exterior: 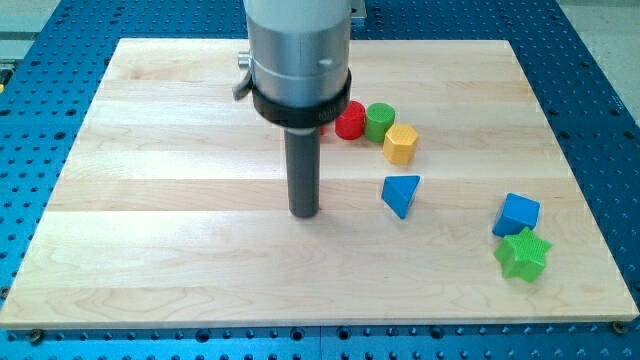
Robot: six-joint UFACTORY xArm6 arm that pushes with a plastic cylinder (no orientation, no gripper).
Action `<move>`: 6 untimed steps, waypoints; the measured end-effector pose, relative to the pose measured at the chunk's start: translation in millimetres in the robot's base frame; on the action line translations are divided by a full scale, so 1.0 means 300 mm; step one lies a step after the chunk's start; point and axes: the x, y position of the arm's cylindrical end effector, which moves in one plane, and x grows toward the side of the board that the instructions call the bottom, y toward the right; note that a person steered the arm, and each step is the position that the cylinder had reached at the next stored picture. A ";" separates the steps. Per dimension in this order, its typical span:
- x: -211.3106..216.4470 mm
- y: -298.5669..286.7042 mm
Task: Move the triangle top left to the cube
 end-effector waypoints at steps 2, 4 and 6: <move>-0.079 0.255; -0.044 0.379; -0.098 0.424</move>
